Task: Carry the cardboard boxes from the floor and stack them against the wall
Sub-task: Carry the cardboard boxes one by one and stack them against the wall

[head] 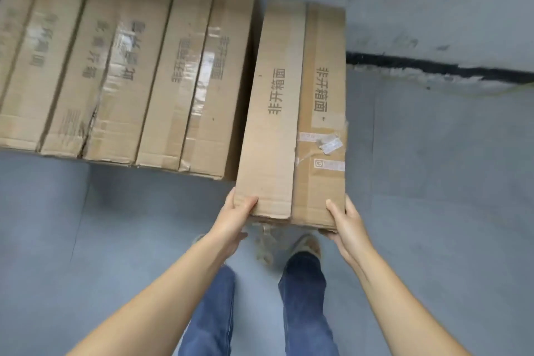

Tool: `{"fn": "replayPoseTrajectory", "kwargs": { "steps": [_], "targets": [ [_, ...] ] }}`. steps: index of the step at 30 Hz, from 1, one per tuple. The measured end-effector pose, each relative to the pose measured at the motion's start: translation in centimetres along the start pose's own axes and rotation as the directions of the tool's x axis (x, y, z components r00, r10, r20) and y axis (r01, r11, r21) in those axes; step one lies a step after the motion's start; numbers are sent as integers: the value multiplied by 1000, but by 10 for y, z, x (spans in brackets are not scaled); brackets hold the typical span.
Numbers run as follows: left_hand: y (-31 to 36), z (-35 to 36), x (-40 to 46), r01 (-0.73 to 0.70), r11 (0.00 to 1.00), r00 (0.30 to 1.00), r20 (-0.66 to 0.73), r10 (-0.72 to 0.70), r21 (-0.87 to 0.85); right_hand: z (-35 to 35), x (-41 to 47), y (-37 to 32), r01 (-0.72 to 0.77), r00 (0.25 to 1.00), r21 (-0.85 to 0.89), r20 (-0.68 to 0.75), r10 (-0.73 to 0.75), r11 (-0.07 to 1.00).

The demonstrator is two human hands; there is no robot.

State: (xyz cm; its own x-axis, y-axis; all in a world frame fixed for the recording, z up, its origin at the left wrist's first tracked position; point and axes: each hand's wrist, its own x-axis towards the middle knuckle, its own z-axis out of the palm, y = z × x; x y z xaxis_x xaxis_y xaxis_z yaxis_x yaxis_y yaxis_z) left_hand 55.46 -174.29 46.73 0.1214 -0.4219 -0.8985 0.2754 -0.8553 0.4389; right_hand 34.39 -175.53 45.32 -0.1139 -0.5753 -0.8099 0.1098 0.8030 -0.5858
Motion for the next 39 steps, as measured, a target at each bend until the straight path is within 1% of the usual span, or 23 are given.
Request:
{"fn": "replayPoseTrajectory", "kwargs": {
  "steps": [1, 3, 5, 8, 12, 14, 16, 18, 20, 22, 24, 26, 28, 30, 33, 36, 39],
  "targets": [
    [-10, -4, 7, 76, 997, 997, 8, -76, -18, 0, 3, 15, -39, 999, -8, 9, 39, 999],
    [-23, -12, 21, 201, 973, 979, 1, -202, -116, 2, 8, 38, -92, 995, -44, 28, 94, 995],
    [-30, -19, 34, 247, 946, 965, -41, -261, -211, 10, 15, 49, -121, 992, -85, 28, 124, 989],
    [-30, -28, 50, 242, 929, 961, -62, -269, -280, 24, 29, 49, -105, 994, -113, 20, 108, 988],
    [-7, -36, 66, 239, 854, 965, 15, -262, -462, 38, 54, 27, -46, 999, -120, 4, 47, 992],
    [10, -34, 74, 249, 779, 962, 52, -268, -575, 44, 69, 10, -3, 1000, -138, 2, 4, 990],
    [27, -31, 83, 239, 694, 966, 98, -237, -679, 48, 84, -6, 43, 999, -160, 13, -41, 986],
    [39, -29, 91, 239, 625, 967, 122, -223, -743, 49, 96, -18, 68, 998, -183, 26, -65, 981],
    [44, -29, 91, 241, 612, 966, 122, -229, -753, 48, 102, -23, 76, 997, -208, 43, -68, 975],
    [42, -32, 87, 211, 625, 970, 81, -230, -752, 44, 100, -22, 73, 996, -228, 67, -60, 971],
    [42, -35, 79, 164, 654, 977, 31, -211, -738, 41, 92, -25, 66, 995, -254, 90, -44, 965],
    [45, -38, 65, 134, 719, 980, -16, -198, -682, 38, 79, -34, 42, 994, -309, 111, -8, 950],
    [54, -43, 43, 100, 796, 987, -38, -153, -597, 33, 58, -50, 35, 993, -361, 119, 8, 932],
    [67, -51, 13, 25, 869, 997, -57, -61, -494, 29, 28, -71, 81, 989, -418, 143, -23, 905],
    [92, -68, -52, -157, 936, 988, -58, 147, -314, 17, -35, -107, 242, 963, -493, 227, -145, 835],
    [110, -85, -132, -349, 931, 937, -68, 343, -111, -2, -108, -138, 420, 904, -535, 317, -286, 733],
    [113, -97, -210, -537, 840, 842, -13, 539, 77, -20, -175, -157, 559, 828, -488, 375, -418, 670]
  ]
}}
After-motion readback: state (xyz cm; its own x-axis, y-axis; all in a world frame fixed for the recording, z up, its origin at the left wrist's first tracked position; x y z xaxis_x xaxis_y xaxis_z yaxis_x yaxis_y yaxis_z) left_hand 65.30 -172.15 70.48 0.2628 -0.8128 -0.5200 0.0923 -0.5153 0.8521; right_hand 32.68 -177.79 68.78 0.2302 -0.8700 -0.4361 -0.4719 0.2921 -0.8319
